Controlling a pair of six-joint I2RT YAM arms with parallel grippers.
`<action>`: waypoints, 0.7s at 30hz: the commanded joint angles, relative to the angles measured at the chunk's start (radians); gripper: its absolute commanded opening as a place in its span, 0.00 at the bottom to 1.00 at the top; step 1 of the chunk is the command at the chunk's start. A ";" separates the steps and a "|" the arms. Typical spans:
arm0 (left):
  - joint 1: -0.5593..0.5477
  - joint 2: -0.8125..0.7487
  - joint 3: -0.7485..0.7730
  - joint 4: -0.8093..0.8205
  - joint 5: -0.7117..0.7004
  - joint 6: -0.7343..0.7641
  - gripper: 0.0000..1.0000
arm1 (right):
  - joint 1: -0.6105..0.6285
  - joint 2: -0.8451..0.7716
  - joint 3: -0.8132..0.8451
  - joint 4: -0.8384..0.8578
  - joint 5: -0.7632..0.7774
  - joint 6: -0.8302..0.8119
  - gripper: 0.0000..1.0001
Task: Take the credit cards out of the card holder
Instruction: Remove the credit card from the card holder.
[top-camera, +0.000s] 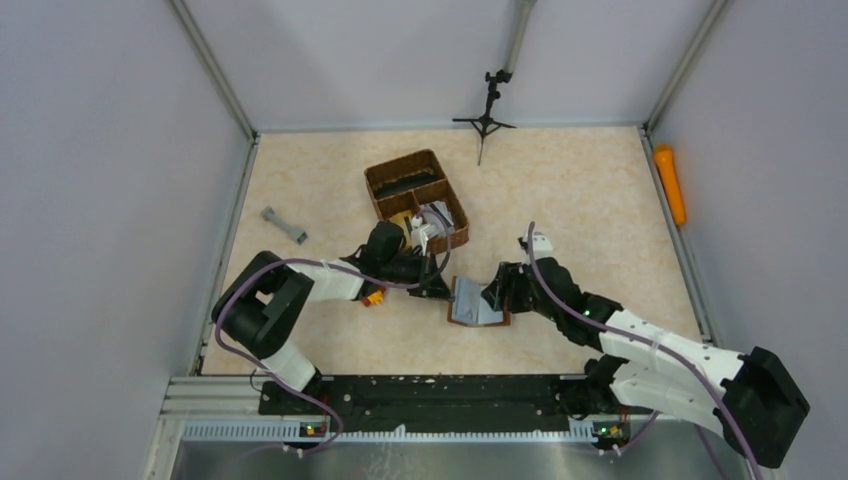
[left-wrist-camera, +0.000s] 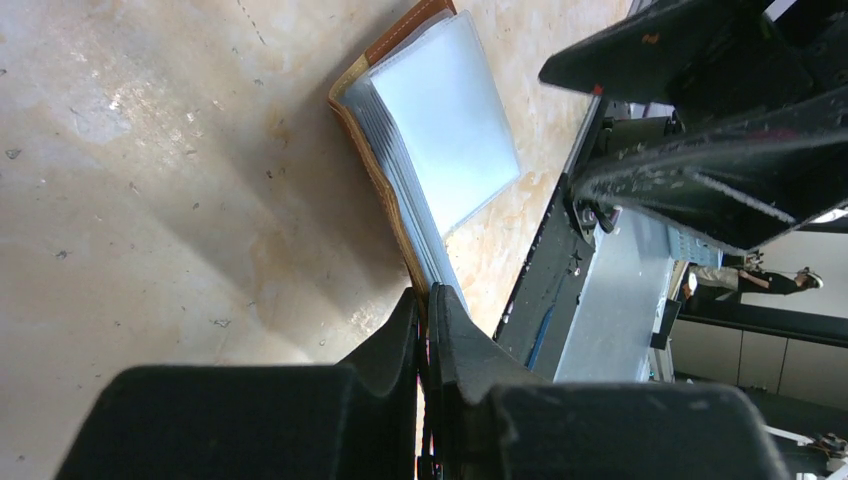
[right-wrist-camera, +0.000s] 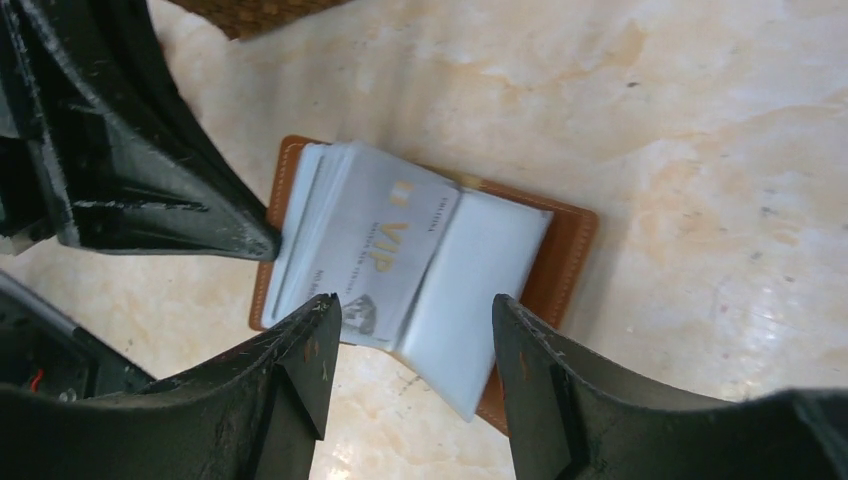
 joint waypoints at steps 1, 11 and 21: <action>-0.003 -0.024 0.032 0.033 0.011 0.021 0.08 | 0.000 0.070 0.038 0.145 -0.151 -0.022 0.56; -0.003 -0.006 0.028 0.061 0.030 0.006 0.09 | -0.007 0.340 0.044 0.149 -0.095 0.037 0.05; -0.005 0.035 0.040 0.081 0.054 -0.006 0.51 | -0.019 0.406 0.007 0.291 -0.202 0.033 0.02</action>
